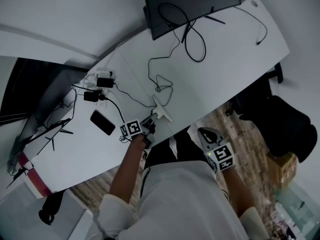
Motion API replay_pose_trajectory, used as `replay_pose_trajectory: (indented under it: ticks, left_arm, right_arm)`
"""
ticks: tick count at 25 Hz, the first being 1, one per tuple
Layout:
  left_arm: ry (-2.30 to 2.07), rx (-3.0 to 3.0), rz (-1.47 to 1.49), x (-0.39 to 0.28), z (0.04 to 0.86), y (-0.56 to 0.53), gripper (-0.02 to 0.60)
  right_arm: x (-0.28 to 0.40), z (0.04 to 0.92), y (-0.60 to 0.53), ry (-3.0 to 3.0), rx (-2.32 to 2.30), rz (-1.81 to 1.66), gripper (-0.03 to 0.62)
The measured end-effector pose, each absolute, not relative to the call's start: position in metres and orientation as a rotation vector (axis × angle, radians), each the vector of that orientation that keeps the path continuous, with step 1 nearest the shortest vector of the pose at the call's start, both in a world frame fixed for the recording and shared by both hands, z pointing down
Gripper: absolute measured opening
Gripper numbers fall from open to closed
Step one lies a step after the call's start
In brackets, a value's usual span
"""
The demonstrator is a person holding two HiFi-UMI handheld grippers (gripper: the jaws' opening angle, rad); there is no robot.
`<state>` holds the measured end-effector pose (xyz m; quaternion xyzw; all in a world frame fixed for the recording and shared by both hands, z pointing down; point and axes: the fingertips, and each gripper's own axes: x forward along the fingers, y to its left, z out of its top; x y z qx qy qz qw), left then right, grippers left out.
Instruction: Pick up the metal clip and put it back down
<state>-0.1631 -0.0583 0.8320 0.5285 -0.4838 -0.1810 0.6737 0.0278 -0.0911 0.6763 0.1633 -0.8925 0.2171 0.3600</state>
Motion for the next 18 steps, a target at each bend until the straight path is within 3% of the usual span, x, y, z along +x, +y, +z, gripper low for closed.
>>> replay_pose_trajectory:
  ticks: [4, 9, 18]
  left_arm:
    - [-1.089, 1.19, -0.4, -0.164, 0.832, -0.058, 0.058]
    - [-1.09, 1.205, -0.385, -0.168, 0.825, -0.058, 0.202]
    - [-1.092, 1.208, -0.399, -0.178, 0.821, -0.051, 0.27]
  right_arm:
    - [0.027, 0.677, -0.09, -2.297, 0.44, 0.556, 0.034]
    - [0.022, 0.671, -0.083, -2.3, 0.452, 0.546, 0.034]
    - [0.005, 0.653, -0.077, -2.319, 0.483, 0.505, 0.034]
